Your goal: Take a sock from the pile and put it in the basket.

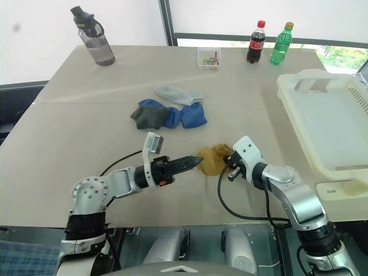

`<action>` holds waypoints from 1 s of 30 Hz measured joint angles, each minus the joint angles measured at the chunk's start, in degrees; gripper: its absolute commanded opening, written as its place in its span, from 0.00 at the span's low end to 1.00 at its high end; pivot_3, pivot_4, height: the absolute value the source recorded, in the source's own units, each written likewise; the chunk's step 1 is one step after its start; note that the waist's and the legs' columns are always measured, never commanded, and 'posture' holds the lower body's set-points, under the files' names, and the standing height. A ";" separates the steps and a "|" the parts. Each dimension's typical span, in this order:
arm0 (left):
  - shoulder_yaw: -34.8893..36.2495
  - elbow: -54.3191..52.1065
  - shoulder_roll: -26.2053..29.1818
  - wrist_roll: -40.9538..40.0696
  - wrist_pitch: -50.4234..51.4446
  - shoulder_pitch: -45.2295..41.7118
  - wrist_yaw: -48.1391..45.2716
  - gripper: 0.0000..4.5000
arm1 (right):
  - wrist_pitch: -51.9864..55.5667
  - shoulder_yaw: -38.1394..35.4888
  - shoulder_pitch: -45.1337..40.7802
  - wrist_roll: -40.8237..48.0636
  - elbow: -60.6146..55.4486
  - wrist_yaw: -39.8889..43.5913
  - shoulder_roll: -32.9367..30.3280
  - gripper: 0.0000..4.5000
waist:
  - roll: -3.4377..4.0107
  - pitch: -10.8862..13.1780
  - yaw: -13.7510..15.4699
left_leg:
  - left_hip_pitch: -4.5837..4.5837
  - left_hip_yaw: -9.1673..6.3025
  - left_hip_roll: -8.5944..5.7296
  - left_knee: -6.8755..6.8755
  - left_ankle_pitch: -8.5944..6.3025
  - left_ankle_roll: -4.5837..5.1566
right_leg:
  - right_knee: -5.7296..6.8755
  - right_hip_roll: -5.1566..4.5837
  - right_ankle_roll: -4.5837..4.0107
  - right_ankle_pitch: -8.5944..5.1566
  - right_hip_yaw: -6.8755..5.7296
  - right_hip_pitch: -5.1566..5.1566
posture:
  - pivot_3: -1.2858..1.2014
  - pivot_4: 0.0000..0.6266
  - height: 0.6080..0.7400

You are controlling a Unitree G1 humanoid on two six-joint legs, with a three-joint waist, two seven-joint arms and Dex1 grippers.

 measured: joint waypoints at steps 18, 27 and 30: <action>-6.78 9.90 -6.54 11.24 -11.04 -6.36 -5.39 0.97 | 0.05 0.10 -0.21 -0.07 0.05 0.09 0.01 0.00 | 0.00 0.00 -0.04 | -0.01 0.01 0.00 0.10 0.00 0.02 | 0.07 0.10 0.21 0.12 0.00 0.00 | 0.52 0.24 1.00; -8.77 12.22 -8.27 15.87 -12.08 -6.49 -4.44 0.97 | 1.68 -0.49 0.04 0.09 -1.86 -0.46 -0.35 0.00 | 0.00 0.01 0.10 | -0.06 -0.01 -0.04 0.11 0.00 0.02 | 0.10 0.09 0.22 0.12 -0.01 -0.01 | 0.52 0.24 1.00; -9.13 12.89 -8.29 17.07 -12.31 -6.71 -4.46 0.97 | 3.67 -1.03 -0.03 0.89 -3.03 -0.63 -0.47 0.00 | 0.01 0.02 0.18 | -0.09 -0.03 -0.05 0.11 0.00 0.02 | 0.10 0.09 0.23 0.13 -0.04 -0.02 | 0.52 0.24 1.00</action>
